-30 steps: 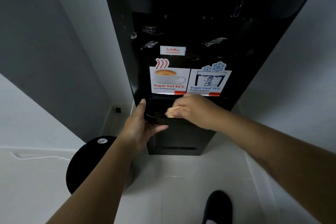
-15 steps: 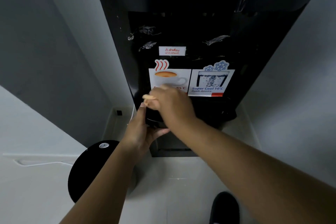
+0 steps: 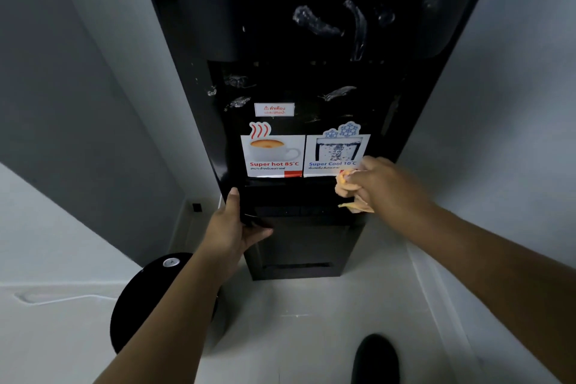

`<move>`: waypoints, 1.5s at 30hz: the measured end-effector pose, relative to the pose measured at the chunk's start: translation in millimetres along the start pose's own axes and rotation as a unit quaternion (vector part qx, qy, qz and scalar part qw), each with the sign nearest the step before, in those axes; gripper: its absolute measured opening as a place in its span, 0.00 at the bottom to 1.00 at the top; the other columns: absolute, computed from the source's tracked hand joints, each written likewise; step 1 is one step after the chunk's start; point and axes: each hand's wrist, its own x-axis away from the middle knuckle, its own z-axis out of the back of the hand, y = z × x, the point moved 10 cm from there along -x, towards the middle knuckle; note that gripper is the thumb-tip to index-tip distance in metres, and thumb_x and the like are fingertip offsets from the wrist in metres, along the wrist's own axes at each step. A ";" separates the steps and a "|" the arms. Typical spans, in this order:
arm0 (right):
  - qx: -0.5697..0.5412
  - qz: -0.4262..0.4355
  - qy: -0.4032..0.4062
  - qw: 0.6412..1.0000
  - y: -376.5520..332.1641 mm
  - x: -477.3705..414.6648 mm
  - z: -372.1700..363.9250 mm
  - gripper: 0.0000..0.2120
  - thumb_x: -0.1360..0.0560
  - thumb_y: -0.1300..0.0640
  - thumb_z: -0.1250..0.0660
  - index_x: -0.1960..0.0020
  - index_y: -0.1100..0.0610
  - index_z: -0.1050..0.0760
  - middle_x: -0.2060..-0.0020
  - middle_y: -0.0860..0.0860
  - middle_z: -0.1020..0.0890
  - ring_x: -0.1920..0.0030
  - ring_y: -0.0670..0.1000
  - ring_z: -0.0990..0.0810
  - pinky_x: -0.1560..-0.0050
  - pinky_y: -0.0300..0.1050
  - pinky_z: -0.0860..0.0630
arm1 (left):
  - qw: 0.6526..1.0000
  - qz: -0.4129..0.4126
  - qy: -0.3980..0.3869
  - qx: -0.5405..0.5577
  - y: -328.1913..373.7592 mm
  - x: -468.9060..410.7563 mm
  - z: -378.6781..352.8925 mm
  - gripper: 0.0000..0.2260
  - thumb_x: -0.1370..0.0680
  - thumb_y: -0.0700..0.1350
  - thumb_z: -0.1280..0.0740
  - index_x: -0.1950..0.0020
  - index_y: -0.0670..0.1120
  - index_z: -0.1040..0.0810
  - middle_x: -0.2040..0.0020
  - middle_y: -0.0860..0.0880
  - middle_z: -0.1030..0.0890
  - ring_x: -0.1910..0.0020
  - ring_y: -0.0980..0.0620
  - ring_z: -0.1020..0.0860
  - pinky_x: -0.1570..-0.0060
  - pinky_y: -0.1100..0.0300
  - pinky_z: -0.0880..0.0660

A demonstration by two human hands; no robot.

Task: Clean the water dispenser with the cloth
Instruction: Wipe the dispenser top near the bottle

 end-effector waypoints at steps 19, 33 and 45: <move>-0.171 0.016 0.154 0.973 -68.8 56.8 188.5 0.13 0.23 0.61 0.33 0.39 0.53 0.22 0.54 0.44 0.29 0.58 0.40 0.29 0.61 0.31 0.36 | 0.877 -0.294 0.122 -0.360 195.5 172.6 -16.1 0.05 0.19 0.43 0.36 0.55 0.49 0.23 0.62 0.53 0.23 0.63 0.56 0.25 0.71 0.71 0.34; -0.164 0.128 0.357 0.910 -95.2 52.1 397.0 0.14 0.26 0.64 0.30 0.43 0.53 0.20 0.55 0.47 0.27 0.59 0.46 0.23 0.60 0.34 0.27 | 0.673 -0.580 0.174 -0.424 436.2 282.1 -143.0 0.18 0.24 0.56 0.31 0.40 0.49 0.26 0.44 0.51 0.23 0.40 0.48 0.30 0.44 0.53 0.28; 0.024 0.228 0.423 0.877 -87.3 46.1 431.0 0.12 0.29 0.64 0.26 0.46 0.57 0.20 0.56 0.52 0.25 0.56 0.53 0.26 0.66 0.53 0.24 | 0.627 -0.361 0.113 -0.681 477.7 208.0 -205.4 0.58 0.54 0.88 0.52 0.44 0.46 0.24 0.49 0.46 0.21 0.48 0.45 0.22 0.44 0.49 0.24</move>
